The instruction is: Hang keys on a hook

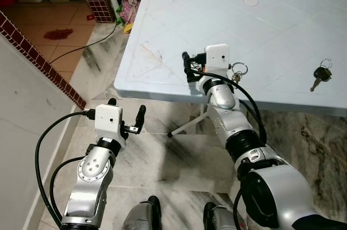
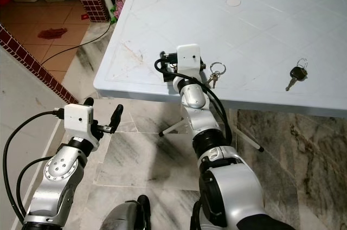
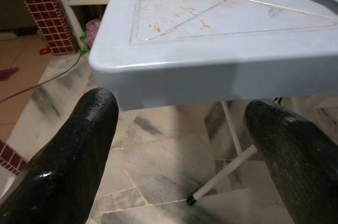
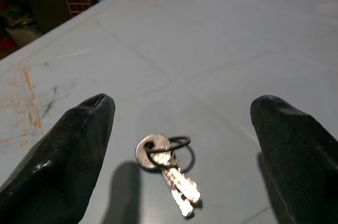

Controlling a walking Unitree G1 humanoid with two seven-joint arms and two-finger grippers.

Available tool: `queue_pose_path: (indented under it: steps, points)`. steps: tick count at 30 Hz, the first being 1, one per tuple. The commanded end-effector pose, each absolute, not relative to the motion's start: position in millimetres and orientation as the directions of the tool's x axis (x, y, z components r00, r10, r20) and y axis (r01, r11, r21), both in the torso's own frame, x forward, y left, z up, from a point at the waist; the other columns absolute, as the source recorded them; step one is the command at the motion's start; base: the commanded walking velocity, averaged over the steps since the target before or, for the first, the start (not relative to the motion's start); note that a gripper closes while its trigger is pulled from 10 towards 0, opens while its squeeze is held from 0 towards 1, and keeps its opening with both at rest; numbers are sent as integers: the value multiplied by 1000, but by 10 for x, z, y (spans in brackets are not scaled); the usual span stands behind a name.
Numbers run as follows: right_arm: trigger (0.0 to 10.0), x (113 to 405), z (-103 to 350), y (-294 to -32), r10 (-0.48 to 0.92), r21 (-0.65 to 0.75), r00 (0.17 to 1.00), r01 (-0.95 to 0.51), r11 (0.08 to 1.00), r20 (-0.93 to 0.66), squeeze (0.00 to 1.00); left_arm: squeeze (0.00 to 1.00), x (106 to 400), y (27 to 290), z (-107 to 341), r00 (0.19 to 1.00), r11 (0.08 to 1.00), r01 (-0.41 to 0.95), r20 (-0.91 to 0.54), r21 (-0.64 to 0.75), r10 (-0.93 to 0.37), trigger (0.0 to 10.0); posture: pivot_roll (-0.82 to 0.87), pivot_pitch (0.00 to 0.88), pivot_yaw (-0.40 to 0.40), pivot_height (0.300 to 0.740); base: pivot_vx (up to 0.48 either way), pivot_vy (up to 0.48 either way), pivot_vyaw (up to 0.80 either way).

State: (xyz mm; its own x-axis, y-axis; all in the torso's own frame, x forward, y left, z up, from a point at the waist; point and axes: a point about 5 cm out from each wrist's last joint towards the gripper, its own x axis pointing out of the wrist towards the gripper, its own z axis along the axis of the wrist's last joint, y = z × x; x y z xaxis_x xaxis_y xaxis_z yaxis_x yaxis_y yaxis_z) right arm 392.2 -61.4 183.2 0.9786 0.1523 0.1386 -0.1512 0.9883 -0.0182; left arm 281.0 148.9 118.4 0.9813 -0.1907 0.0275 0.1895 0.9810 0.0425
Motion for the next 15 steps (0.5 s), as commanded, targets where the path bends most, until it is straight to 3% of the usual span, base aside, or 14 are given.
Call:
queue_pose_path:
  steps: [1, 8, 15]
  points:
    - [10000, 3912, 1845, -492, 166, 3, 979, -168, 986, 121, 0, 0, 2772, 1513, 1141, 981, 980, 194, 3, 53, -194, 10000, 88, 244, 112, 740, 0, 0, 0]
    - [10000, 3892, 1886, -294, 195, 35, 975, -199, 979, 105, 0, 0, 2775, 1504, 1146, 981, 979, 195, 4, 52, -196, 10000, 91, 246, 109, 740, 0, 0, 0]
    - [10000, 3940, 1924, -350, 101, 87, 993, -106, 991, 61, 0, 0, 2757, 1507, 1143, 981, 980, 192, 3, 51, -192, 10000, 101, 249, 99, 740, 0, 0, 0]
